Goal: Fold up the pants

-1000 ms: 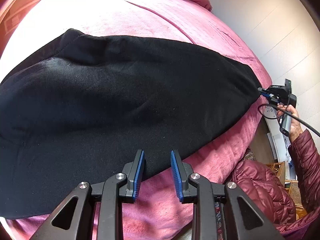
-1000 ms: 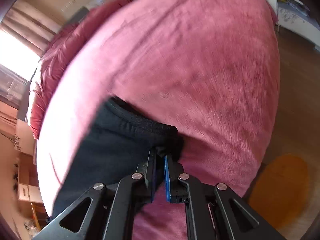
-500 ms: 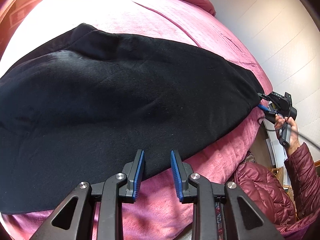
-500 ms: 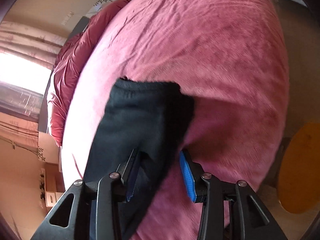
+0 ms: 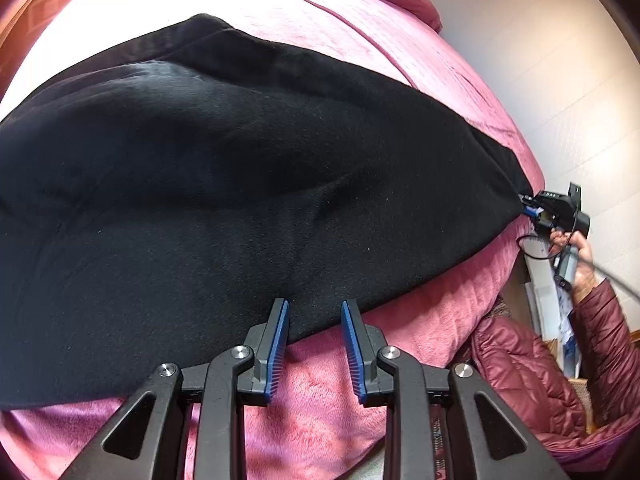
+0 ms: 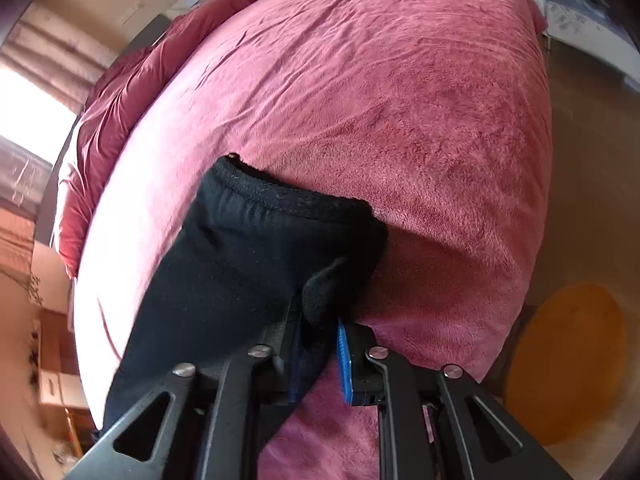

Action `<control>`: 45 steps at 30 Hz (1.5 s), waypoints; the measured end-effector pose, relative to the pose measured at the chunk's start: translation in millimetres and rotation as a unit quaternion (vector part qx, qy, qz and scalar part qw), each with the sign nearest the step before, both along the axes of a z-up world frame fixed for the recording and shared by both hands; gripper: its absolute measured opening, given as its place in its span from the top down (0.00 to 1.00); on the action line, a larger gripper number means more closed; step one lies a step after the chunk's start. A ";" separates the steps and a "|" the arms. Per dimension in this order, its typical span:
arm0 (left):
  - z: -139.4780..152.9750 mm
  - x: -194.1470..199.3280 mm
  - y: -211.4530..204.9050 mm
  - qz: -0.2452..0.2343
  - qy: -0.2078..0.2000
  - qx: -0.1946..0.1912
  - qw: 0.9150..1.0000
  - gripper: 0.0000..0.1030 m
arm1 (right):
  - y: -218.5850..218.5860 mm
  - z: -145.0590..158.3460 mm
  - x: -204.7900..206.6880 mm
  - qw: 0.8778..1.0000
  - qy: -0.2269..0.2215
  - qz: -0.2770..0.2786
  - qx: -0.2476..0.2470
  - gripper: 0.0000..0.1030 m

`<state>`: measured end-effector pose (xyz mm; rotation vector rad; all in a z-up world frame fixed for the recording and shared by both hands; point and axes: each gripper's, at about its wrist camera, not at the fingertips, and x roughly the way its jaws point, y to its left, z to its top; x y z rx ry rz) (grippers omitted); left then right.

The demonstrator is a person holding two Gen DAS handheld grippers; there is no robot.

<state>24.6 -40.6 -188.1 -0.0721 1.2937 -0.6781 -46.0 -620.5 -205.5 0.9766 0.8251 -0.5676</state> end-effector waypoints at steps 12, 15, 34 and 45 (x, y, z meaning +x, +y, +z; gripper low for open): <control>34.3 23.6 86.3 0.117 -0.097 0.000 0.988 0.72 | 90.2 100.4 41.9 0.973 -0.023 0.205 -0.102 0.66; 32.1 29.7 95.4 0.135 -0.096 -0.004 0.986 0.72 | 180.0 107.0 117.3 0.925 -0.054 0.369 -0.071 0.70; 13.4 32.0 90.9 0.109 -0.105 0.003 0.988 0.72 | 453.6 33.6 347.2 0.742 0.046 0.668 0.029 0.74; -7.1 49.1 101.6 0.126 -0.085 0.006 0.988 0.72 | 461.7 41.8 367.3 0.780 -0.001 0.625 -0.018 0.96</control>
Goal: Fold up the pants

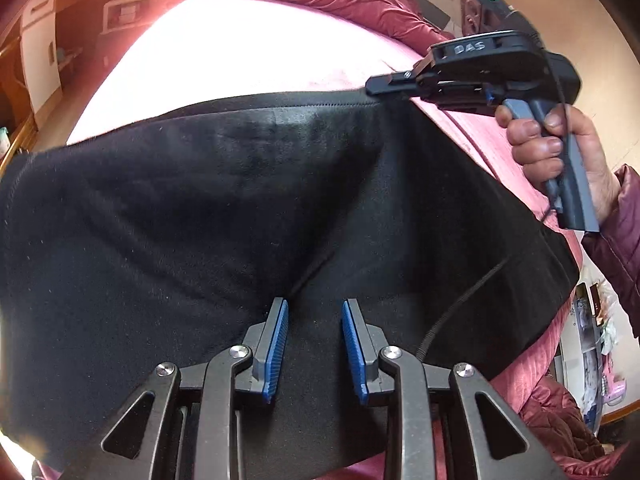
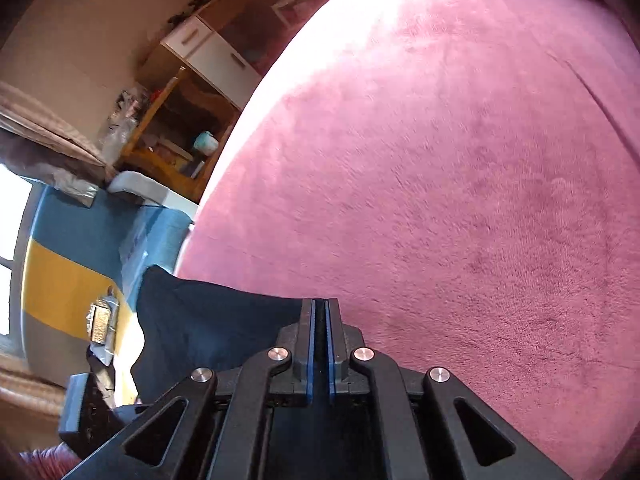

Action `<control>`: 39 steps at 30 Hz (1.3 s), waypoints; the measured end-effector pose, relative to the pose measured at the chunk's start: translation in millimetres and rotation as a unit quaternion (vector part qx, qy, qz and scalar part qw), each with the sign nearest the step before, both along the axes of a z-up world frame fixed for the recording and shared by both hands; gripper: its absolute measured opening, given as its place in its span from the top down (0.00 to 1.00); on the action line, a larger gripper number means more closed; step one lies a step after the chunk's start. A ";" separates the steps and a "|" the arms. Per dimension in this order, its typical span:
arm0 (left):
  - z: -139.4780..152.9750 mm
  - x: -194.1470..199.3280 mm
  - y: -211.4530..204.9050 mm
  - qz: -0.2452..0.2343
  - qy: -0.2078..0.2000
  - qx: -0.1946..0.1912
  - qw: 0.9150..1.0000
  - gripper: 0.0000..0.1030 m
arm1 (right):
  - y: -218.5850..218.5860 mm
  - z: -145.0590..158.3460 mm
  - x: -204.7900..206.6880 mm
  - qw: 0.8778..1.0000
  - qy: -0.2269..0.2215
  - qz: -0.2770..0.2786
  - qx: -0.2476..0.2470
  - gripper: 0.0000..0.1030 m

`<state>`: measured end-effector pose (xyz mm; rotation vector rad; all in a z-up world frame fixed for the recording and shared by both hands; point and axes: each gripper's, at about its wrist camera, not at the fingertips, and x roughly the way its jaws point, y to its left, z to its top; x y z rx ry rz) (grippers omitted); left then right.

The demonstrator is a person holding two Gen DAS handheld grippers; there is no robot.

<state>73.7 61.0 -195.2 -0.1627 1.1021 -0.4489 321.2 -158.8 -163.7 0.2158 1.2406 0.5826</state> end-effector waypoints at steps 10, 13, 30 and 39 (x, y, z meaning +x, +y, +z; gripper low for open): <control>18.6 8.2 26.0 0.049 0.003 -0.031 0.998 0.72 | -19.4 16.1 -15.4 0.999 -0.014 -0.044 0.007 0.74; 25.1 9.7 48.0 0.078 0.000 -0.044 0.996 0.72 | -40.7 34.1 -37.6 0.998 -0.033 -0.060 0.013 0.74; 69.6 -13.2 129.4 0.175 -0.004 -0.005 0.985 0.67 | -25.8 22.5 -133.5 0.992 -0.069 -0.075 -0.070 0.70; 52.9 -52.7 224.6 0.312 0.062 -0.040 0.947 0.64 | 31.6 0.5 -244.1 0.990 -0.093 0.057 -0.090 0.62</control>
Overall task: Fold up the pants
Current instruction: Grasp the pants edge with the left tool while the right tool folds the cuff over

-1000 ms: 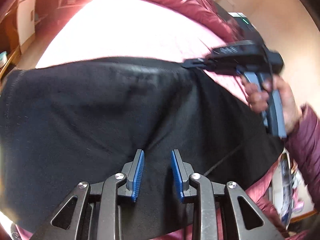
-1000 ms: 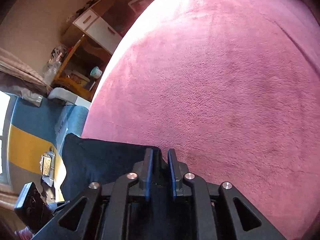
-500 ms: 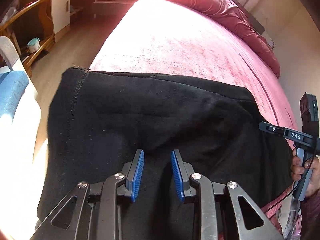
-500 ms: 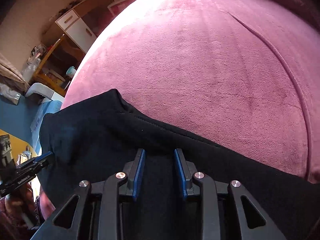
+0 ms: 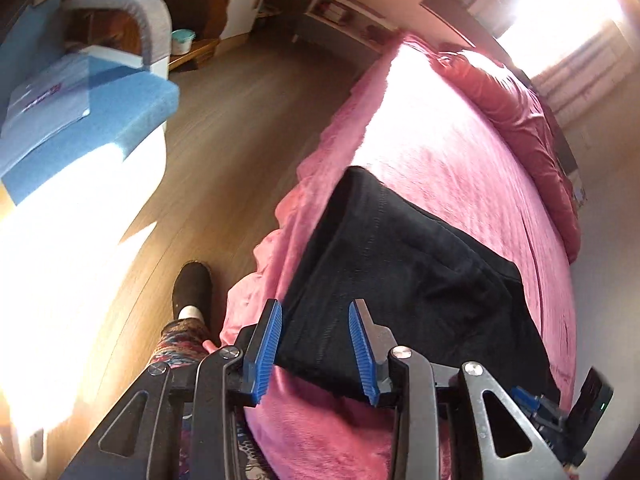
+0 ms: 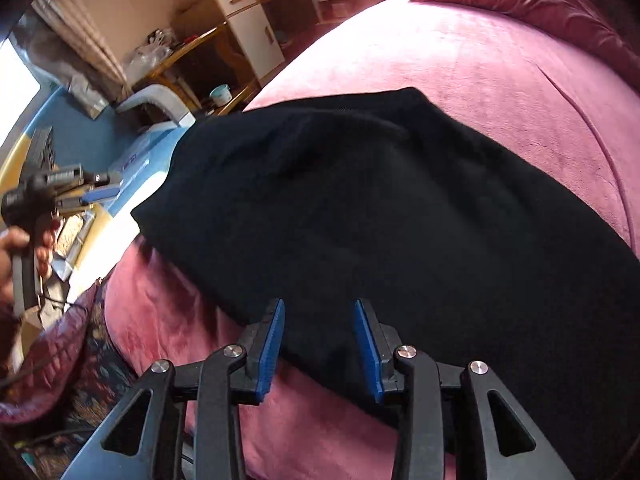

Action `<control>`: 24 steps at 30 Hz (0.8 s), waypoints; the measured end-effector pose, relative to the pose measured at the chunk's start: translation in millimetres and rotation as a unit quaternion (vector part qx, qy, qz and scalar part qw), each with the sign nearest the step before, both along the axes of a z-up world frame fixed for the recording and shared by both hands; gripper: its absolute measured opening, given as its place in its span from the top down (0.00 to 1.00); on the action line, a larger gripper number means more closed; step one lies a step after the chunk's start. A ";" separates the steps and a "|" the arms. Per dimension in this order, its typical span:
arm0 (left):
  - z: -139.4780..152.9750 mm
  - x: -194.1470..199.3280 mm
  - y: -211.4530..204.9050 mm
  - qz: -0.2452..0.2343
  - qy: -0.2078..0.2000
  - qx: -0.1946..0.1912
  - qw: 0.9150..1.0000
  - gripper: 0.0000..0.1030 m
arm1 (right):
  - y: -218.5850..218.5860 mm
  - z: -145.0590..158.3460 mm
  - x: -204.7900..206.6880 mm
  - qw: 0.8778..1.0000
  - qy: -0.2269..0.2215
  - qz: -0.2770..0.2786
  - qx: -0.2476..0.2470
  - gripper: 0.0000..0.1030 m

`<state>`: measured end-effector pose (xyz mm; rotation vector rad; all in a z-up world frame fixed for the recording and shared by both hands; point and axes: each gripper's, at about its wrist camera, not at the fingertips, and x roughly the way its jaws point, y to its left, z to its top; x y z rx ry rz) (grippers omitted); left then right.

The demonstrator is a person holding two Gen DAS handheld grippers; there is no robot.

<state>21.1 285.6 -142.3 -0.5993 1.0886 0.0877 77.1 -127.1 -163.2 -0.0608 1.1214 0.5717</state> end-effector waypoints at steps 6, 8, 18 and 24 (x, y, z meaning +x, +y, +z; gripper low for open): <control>-14.6 -9.7 19.2 0.023 0.025 -0.030 0.999 0.62 | 15.2 -10.9 -19.4 0.999 -0.017 0.021 -0.036 0.62; -18.3 -8.7 12.5 0.006 0.032 -0.028 0.999 0.62 | 16.5 -10.9 -18.0 0.999 -0.016 0.014 -0.036 0.62; -34.5 1.8 -14.4 -0.035 0.036 -0.001 0.999 0.92 | -16.6 -17.1 -20.2 0.999 -0.005 -0.022 -0.033 0.64; -11.8 0.2 -8.7 -0.045 0.002 0.001 0.999 0.94 | -20.6 -18.6 -18.2 0.999 -0.010 -0.018 -0.045 0.99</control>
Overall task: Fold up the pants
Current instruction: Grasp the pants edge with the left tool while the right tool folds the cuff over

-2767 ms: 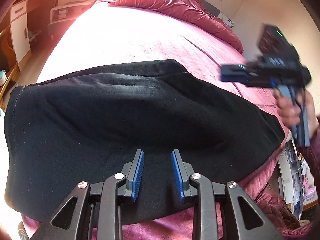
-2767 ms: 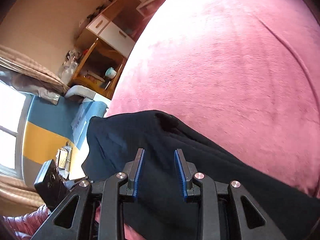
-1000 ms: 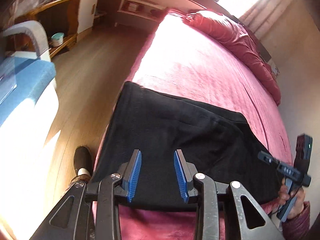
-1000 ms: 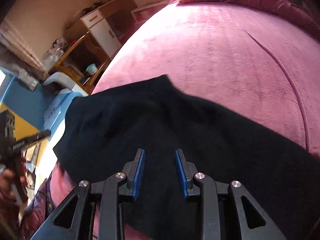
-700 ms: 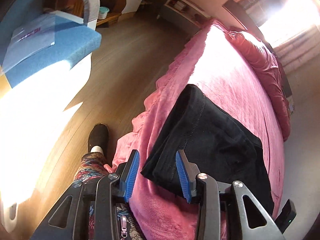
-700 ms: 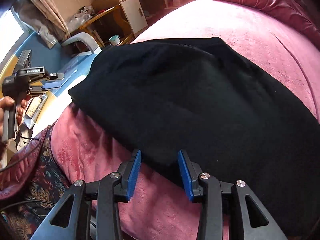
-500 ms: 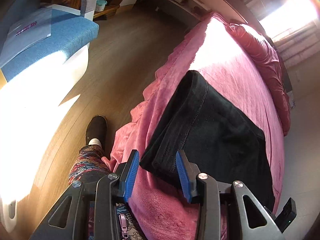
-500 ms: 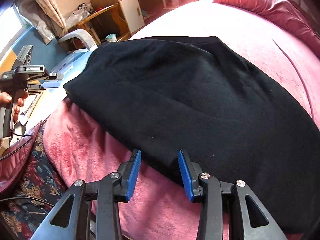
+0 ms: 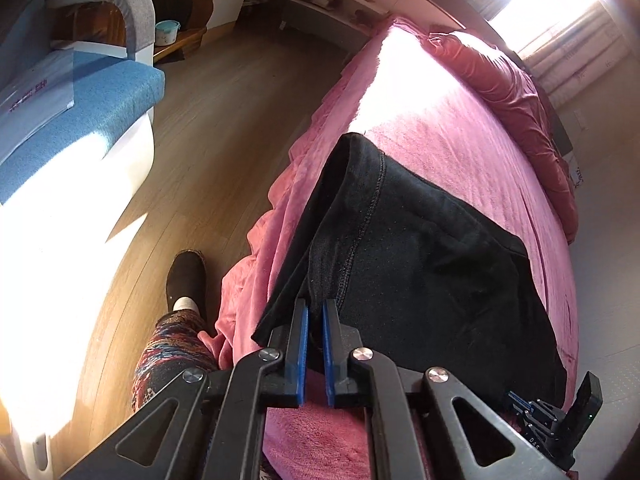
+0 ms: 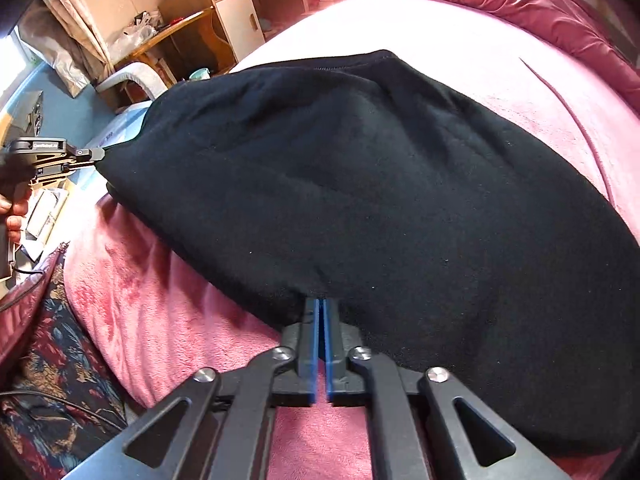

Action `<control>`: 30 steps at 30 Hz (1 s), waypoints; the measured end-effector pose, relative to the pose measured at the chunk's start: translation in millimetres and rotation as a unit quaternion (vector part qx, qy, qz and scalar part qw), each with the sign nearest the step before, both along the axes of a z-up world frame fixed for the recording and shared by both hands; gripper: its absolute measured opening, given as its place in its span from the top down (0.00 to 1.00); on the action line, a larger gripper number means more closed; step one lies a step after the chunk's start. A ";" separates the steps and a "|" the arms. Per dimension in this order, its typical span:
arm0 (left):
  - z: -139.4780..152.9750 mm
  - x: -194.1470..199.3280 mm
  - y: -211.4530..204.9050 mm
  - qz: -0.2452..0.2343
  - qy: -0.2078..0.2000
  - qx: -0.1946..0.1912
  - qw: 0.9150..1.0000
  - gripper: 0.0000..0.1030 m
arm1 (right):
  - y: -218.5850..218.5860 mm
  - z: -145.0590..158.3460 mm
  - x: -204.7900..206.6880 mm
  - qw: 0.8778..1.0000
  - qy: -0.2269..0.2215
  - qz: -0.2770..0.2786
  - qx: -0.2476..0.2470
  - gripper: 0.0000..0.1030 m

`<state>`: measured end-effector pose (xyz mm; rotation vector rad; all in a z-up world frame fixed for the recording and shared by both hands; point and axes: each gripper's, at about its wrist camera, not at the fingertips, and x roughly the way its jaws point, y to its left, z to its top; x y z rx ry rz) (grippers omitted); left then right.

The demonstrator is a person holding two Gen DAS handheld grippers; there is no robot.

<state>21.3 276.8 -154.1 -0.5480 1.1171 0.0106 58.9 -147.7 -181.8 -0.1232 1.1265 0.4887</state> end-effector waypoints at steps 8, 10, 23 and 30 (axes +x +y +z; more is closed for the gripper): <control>-21.9 -4.0 5.7 -0.008 0.030 0.026 0.999 0.94 | 7.0 -1.7 -9.3 1.000 0.007 0.016 0.001 1.00; -31.1 -2.1 6.4 -0.002 0.040 0.020 0.999 0.94 | 9.6 -9.1 -5.3 1.000 0.015 0.008 0.006 0.99; 39.2 -4.8 -8.6 0.011 -0.055 0.085 0.995 0.72 | -88.6 21.8 -3.7 0.987 0.025 -0.122 0.103 0.81; 41.4 13.8 -139.8 -0.175 -0.099 0.056 0.978 0.72 | -206.3 26.6 -9.8 0.944 0.009 -0.311 0.107 0.81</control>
